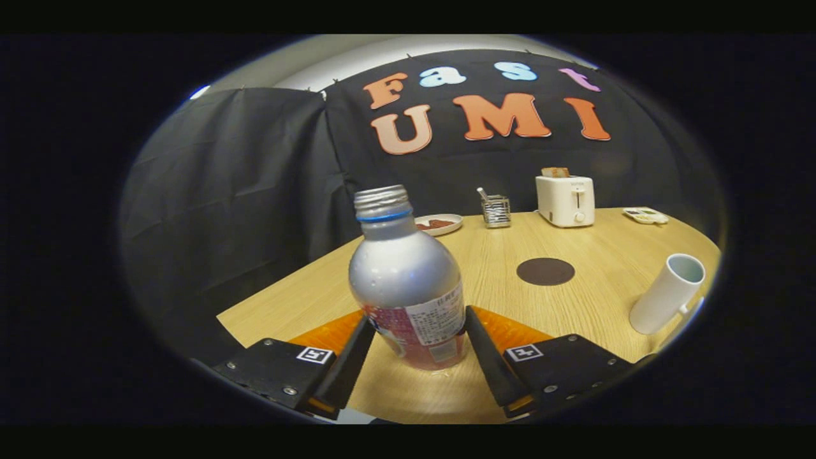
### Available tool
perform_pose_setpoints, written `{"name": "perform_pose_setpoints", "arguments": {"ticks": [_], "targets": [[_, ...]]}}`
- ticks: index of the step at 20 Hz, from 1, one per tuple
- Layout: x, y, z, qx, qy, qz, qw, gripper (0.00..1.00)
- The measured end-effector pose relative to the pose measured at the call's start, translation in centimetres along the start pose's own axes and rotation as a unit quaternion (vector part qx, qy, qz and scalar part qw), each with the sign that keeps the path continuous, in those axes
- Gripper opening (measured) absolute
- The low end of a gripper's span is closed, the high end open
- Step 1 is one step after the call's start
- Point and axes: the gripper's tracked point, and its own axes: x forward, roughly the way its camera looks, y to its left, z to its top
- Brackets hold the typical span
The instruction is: Take the bottle from table, then pour the juice into the cup, finally place the bottle on the coaster
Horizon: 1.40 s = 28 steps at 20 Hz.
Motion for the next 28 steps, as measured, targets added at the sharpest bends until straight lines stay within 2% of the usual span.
{"name": "perform_pose_setpoints", "arguments": {"ticks": [8, 17, 21, 28], "targets": [[-1.5, -1.2, 2.4, 0.075, -0.016, 0.008, 0.997, 0.81], [-3.9, -5.5, 4.2, 0.181, -0.037, 0.008, 0.983, 0.81], [-4.4, -7.5, 4.3, 0.239, -0.041, 0.011, 0.97, 0.81], [-5.8, -10.2, 4.3, 0.347, -0.046, 0.038, 0.936, 0.8]]}}
